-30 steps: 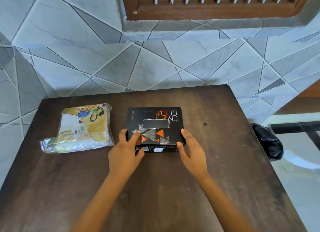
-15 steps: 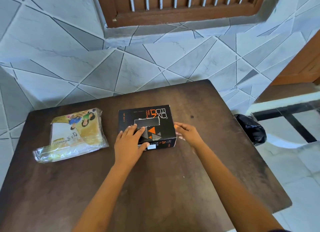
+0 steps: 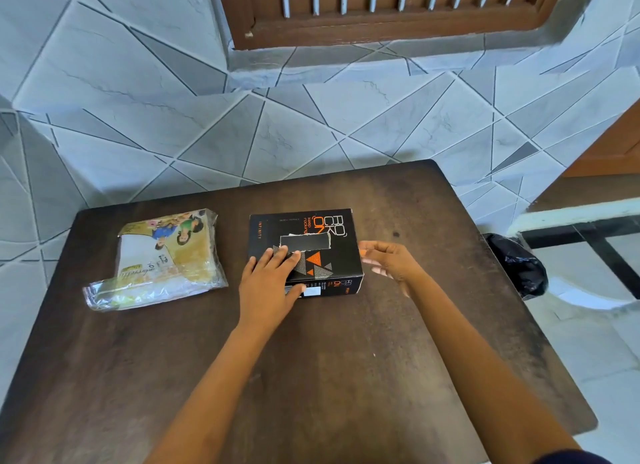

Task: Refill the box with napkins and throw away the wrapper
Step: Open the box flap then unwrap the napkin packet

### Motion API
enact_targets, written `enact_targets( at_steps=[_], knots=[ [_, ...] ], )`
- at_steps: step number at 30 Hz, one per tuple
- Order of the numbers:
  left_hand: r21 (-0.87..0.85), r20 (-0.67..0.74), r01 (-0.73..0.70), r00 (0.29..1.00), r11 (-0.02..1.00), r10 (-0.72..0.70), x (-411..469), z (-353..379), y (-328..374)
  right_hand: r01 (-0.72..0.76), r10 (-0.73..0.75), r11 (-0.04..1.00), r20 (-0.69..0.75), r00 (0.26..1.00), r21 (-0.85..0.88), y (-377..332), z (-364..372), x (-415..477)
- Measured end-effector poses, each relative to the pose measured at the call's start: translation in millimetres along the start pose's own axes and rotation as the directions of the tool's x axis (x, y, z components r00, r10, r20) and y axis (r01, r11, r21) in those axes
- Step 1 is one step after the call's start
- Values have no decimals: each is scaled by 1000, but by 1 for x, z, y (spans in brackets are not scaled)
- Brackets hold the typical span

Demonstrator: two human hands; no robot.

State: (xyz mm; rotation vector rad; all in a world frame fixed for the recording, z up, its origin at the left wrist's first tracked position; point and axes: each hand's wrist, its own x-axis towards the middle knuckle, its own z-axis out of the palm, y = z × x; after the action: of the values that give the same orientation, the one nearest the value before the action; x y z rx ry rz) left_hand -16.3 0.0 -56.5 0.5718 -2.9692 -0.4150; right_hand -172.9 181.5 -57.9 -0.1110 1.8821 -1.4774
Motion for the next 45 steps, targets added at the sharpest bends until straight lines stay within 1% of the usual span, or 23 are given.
enact_targets(
  at_steps=[4, 7, 10, 12, 15, 18, 20, 25, 30, 35, 37, 40, 41, 43, 45],
  knots=[
    [-5, 2, -2, 1000, 1000, 2, 2, -1, -1, -5, 5, 1000, 30, 1000, -19, -4, -4, 4],
    [4, 11, -4, 1000, 1000, 4, 1, -1, -2, -43, 43, 999, 59, 997, 4, 2, -7, 6],
    [3, 8, -3, 1000, 1000, 3, 1, -2, -2, -79, 72, 992, 75, 995, 98, 10, -5, 5],
    [15, 21, 3, 1000, 1000, -3, 1, -2, 0, -72, 63, 985, 65, 996, 157, 10, -1, 5],
    [19, 29, 4, 1000, 1000, -5, 2, -3, 0, -45, 38, 985, 47, 998, 167, 2, 0, 5],
    [29, 38, 5, 999, 1000, -6, 2, -3, 0, -56, 47, 983, 55, 997, 175, 0, -2, 4],
    [19, 41, 10, 999, 1000, -11, 2, -4, 0, -56, 51, 983, 34, 998, 173, 0, 0, 4],
    [21, 41, 12, 999, 1000, -13, 1, -4, 1, -31, 34, 991, -23, 999, 132, -4, 2, 8],
    [14, 40, 19, 999, 1000, -20, 1, -4, 1, -20, 22, 996, -24, 999, 91, -12, 0, 12],
    [2, 33, 20, 999, 1000, -20, 1, -3, 2, 57, -58, 998, -46, 997, -32, -20, -1, 16],
    [6, 36, 22, 999, 1000, -23, 1, -3, 2, 33, -35, 996, -24, 999, -84, -20, -3, 18],
    [13, 41, 27, 999, 1000, -28, 1, -3, 1, -79, 89, 986, 60, 994, -149, -19, -8, 17],
    [9, 39, 29, 999, 1000, -29, 2, -3, 1, -94, 106, 981, 66, 992, -170, -19, -8, 17],
    [-2, 30, 30, 999, 1000, -30, 1, -2, 2, -57, 65, 979, 33, 997, -196, -20, -6, 18],
    [-12, 26, 31, 999, 999, -30, 1, -2, 1, 28, -28, 972, 4, 1000, -234, -24, 0, 19]
  ],
)
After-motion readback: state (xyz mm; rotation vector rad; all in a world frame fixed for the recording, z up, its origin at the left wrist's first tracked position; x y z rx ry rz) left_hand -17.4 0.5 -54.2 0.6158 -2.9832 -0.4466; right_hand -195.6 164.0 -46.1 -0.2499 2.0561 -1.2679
